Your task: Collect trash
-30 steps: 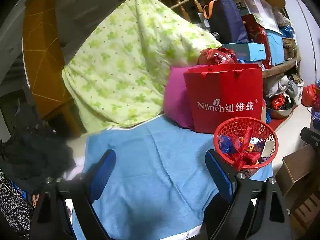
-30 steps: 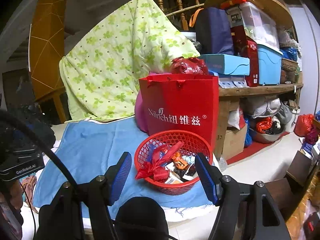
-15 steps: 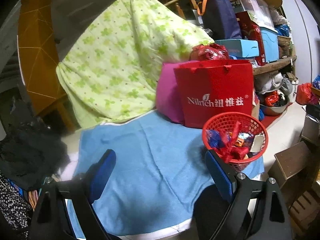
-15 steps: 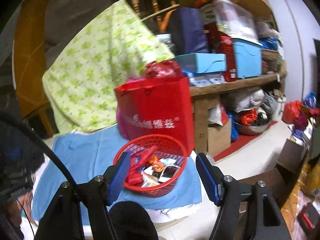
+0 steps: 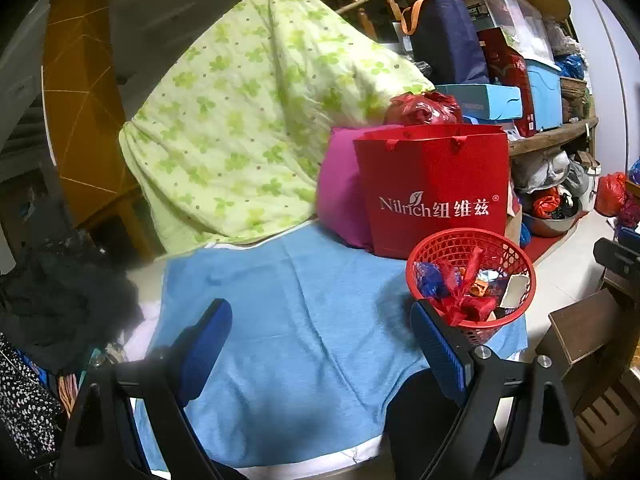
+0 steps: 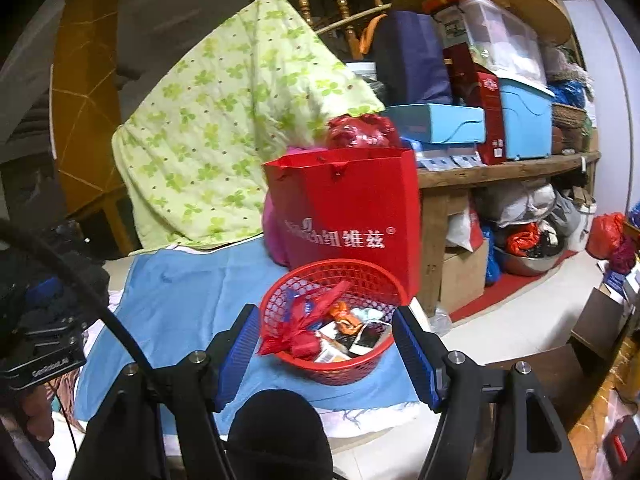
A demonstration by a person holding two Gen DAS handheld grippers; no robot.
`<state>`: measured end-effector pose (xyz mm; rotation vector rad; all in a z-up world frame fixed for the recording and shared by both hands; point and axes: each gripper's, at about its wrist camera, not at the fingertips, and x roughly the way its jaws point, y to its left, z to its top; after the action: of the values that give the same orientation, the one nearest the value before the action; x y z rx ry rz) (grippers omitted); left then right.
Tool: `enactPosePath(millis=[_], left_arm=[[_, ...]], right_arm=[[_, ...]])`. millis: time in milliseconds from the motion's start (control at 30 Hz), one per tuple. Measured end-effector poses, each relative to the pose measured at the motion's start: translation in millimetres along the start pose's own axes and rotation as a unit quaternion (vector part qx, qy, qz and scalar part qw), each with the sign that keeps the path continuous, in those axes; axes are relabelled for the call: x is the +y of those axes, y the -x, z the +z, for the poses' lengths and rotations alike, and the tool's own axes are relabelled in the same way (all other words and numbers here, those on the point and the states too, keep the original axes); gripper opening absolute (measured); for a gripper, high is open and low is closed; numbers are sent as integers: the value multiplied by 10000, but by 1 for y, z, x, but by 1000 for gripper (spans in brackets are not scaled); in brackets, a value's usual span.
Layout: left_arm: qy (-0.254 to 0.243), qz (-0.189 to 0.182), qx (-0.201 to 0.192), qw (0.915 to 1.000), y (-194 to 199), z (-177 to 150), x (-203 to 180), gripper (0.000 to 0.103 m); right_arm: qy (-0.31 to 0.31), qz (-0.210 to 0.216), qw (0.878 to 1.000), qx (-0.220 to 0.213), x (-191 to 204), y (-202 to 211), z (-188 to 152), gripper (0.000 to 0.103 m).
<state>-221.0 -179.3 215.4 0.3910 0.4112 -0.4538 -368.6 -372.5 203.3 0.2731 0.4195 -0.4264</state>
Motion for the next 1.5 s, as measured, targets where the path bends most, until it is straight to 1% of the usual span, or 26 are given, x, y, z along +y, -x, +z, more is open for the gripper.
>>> enactPosePath(millis=[167, 333, 733, 1500], left_arm=[[32, 51, -10, 10000, 1, -1, 5, 91], [35, 97, -47, 9999, 3, -1, 6, 91], [-25, 157, -128, 9998, 7, -3, 4, 91], [-113, 101, -206, 9997, 16, -2, 1, 91]], right_arm=[[117, 67, 9999, 33, 14, -1, -3, 72], [163, 62, 9998, 30, 19, 0, -4, 72], [175, 11, 9998, 34, 17, -1, -2, 72], [153, -25, 9999, -18, 16, 2, -1, 72]])
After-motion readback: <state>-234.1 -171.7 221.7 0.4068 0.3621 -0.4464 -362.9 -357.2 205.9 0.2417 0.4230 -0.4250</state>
